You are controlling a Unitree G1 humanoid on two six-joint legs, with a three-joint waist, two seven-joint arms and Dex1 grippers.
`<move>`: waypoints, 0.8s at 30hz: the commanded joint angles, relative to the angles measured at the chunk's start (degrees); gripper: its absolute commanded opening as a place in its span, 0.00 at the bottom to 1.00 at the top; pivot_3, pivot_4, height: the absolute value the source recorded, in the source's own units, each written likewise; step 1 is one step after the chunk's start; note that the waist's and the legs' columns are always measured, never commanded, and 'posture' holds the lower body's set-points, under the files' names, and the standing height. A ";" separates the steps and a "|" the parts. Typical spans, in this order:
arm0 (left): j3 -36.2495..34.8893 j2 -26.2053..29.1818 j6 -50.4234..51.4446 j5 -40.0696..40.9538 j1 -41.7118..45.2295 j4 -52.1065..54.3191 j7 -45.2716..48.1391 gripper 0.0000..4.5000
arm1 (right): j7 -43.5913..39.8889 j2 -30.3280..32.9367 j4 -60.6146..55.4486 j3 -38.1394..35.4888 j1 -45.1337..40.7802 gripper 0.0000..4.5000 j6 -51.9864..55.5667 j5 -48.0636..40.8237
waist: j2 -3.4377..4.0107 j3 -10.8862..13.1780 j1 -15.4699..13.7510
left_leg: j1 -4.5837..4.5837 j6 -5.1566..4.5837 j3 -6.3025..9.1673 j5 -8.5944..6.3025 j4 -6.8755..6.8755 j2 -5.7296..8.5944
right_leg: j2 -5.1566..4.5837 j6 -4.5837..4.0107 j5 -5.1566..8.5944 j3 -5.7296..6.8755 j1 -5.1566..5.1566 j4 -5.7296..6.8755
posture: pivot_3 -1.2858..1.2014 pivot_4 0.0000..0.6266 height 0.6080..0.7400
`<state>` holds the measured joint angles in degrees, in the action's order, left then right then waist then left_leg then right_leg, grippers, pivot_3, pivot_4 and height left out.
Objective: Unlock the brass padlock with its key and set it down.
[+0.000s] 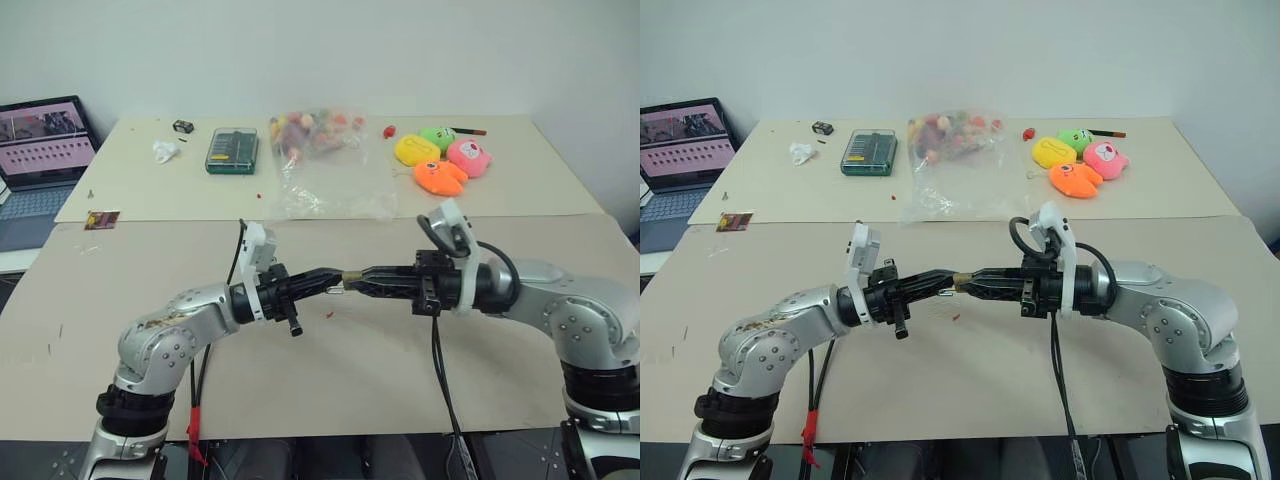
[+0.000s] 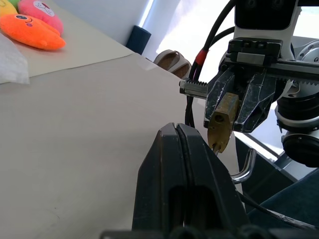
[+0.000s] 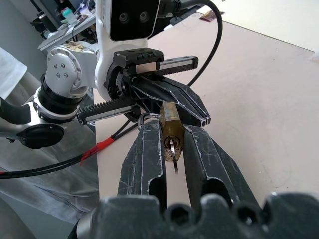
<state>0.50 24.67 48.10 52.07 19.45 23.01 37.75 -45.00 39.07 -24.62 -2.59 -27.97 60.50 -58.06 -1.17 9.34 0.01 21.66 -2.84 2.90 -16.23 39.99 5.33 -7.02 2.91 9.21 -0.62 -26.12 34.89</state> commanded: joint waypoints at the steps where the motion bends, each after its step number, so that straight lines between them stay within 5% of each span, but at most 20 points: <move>1: -0.46 -0.06 0.06 1.60 0.76 3.46 -0.07 0.01 | -0.53 0.73 -0.83 -0.33 0.54 0.03 -1.01 0.56 | 0.00 0.00 -0.05 | 0.01 0.01 0.00 0.00 0.00 0.00 | 0.00 0.00 0.00 0.00 0.00 0.00 | 0.52 0.24 1.00; 18: -0.23 0.79 -1.43 -2.28 -1.69 3.80 -2.15 0.01 | -3.47 1.99 7.70 -0.16 -0.52 0.03 -4.29 7.89 | 0.00 0.00 -0.10 | 0.01 0.01 -0.02 0.01 -0.01 0.00 | 0.00 -0.01 0.00 -0.02 0.01 -0.04 | 0.52 0.24 1.00; 21: -2.66 2.55 -3.19 -3.79 -1.48 2.48 -1.02 0.15 | -6.44 4.09 9.68 -0.44 -0.57 0.03 -5.39 9.60 | 0.00 0.00 -0.19 | 0.02 0.01 -0.02 0.01 -0.02 0.00 | 0.00 -0.01 0.00 -0.02 0.00 -0.04 | 0.52 0.24 1.00; 24: -2.92 4.88 -6.21 -6.22 -1.97 2.50 1.51 0.40 | -8.04 4.50 11.47 -0.25 -1.18 0.03 -6.16 10.52 | -0.01 0.00 -0.13 | 0.01 0.01 -0.02 0.00 -0.02 0.00 | 0.00 -0.01 0.00 -0.01 0.00 -0.07 | 0.52 0.24 1.00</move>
<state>-1.74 28.24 45.65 48.23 17.71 24.39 36.95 -51.28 43.28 -13.30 -1.60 -27.85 56.41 -47.83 -1.17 9.34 -0.12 21.66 -2.83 2.87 -16.22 39.96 5.33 -7.02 2.90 9.21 -0.63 -26.12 34.82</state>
